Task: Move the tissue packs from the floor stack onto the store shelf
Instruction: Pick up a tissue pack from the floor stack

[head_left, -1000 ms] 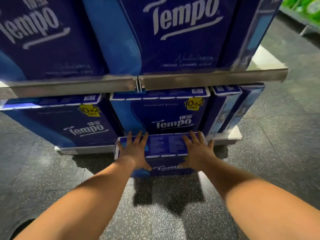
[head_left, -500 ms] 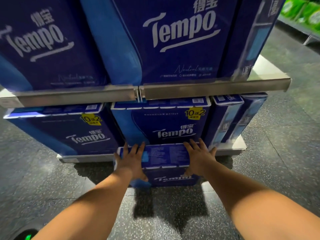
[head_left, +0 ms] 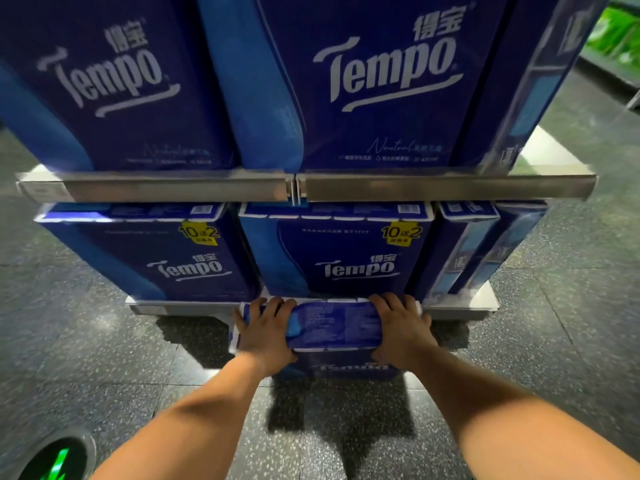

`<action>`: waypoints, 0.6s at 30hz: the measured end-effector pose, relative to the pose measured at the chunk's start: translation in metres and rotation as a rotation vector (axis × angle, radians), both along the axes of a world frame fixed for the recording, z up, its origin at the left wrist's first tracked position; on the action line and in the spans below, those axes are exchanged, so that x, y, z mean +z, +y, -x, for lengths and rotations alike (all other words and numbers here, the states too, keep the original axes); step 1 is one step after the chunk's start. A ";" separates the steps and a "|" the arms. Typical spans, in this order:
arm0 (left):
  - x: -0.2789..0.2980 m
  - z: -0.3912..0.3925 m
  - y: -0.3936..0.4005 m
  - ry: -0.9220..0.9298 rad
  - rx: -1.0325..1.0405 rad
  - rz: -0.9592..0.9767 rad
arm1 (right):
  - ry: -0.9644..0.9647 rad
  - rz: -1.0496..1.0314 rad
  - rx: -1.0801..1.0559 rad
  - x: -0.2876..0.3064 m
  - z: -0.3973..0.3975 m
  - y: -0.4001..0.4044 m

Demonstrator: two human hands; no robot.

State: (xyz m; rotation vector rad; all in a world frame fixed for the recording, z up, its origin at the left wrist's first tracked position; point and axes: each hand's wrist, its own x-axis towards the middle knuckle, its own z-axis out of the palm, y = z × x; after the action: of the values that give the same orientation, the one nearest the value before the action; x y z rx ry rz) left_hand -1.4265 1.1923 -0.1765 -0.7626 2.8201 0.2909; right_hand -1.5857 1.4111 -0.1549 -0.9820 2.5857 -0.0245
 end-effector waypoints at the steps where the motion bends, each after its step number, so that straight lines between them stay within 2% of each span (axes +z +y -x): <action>1: 0.009 -0.003 -0.001 -0.001 0.000 -0.006 | -0.010 -0.006 -0.011 0.011 -0.004 0.001; 6: 0.100 -0.024 -0.002 0.042 -0.063 0.001 | -0.004 -0.003 -0.075 0.107 -0.040 0.015; 12: 0.292 -0.076 -0.001 0.032 -0.058 -0.027 | 0.045 -0.021 -0.101 0.304 -0.096 0.015; 18: 0.474 -0.141 0.009 0.124 -0.095 0.069 | 0.070 0.037 -0.117 0.486 -0.169 0.032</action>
State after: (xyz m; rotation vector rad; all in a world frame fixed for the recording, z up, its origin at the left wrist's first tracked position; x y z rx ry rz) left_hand -1.2855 1.2013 0.2973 -0.6427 2.9866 0.2338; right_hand -1.4163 1.4428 0.3313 -0.8569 2.7137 -0.0700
